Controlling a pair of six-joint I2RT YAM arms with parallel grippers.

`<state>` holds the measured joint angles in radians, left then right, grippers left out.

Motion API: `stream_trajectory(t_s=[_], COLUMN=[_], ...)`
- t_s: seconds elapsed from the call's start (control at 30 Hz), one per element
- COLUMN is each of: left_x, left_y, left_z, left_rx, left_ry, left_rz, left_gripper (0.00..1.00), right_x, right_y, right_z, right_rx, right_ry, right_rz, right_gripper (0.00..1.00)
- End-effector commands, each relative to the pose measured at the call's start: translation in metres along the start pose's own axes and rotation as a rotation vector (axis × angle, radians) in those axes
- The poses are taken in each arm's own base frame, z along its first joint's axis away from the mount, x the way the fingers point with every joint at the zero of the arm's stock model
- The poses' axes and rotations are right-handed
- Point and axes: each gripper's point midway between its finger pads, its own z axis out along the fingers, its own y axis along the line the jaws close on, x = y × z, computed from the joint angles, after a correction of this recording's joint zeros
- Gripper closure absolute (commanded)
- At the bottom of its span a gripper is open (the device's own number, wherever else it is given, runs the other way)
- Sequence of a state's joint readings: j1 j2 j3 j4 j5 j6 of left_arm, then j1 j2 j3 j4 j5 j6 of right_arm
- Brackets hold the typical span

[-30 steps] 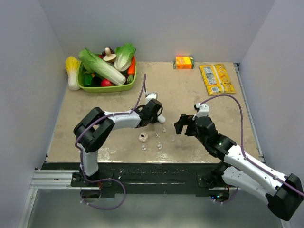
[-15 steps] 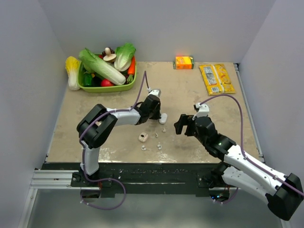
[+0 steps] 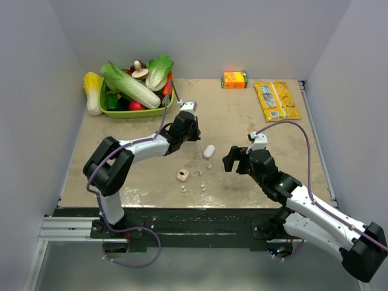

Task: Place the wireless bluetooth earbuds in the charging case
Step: Adjust the charging case at the center of the board.

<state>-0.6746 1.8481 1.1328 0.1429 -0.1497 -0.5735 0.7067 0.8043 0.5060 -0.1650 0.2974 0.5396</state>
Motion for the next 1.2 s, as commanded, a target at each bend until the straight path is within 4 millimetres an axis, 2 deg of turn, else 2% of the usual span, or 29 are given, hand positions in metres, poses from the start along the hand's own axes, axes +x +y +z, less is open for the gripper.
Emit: stream_trajectory(t_s=[0.0, 0.03, 0.13, 0.33, 0.43, 0.67, 0.93, 1.17], left_x=[0.007, 0.024, 0.045, 0.058, 0.065, 0.09, 0.101, 0.103], left_y=[-0.043, -0.057, -0.078, -0.094, -0.095, -0.078, -0.061, -0.019], left_z=[-0.036, -0.041, -0.047, -0.044, -0.036, -0.011, -0.008, -0.013], left_rx=[0.113, 0.144, 0.205, 0.258, 0.253, 0.17, 0.092, -0.015], left_ry=[-0.048, -0.027, -0.003, 0.018, 0.041, 0.113, 0.153, 0.179], left_rz=[0.061, 0.086, 0.106, 0.109, 0.12, 0.138, 0.162, 0.13], left_gripper=[1.0, 1.0, 1.0, 1.0, 1.0, 1.0, 1.0, 1.0], right_x=[-0.01, -0.01, -0.011, -0.01, -0.008, -0.008, -0.008, -0.009], right_y=[0.003, 0.002, 0.001, 0.001, 0.002, 0.001, 0.001, 0.001], right_z=[-0.003, -0.003, -0.006, -0.011, -0.012, -0.012, -0.011, -0.012], right_rx=[-0.006, -0.008, -0.011, -0.026, -0.031, -0.026, -0.024, -0.028], right_ry=[-0.043, -0.045, -0.055, -0.063, -0.062, -0.06, -0.058, -0.062], right_rz=[0.025, 0.027, 0.035, 0.051, 0.056, 0.054, 0.054, 0.054], right_gripper=[0.07, 0.07, 0.07, 0.07, 0.07, 0.07, 0.07, 0.07])
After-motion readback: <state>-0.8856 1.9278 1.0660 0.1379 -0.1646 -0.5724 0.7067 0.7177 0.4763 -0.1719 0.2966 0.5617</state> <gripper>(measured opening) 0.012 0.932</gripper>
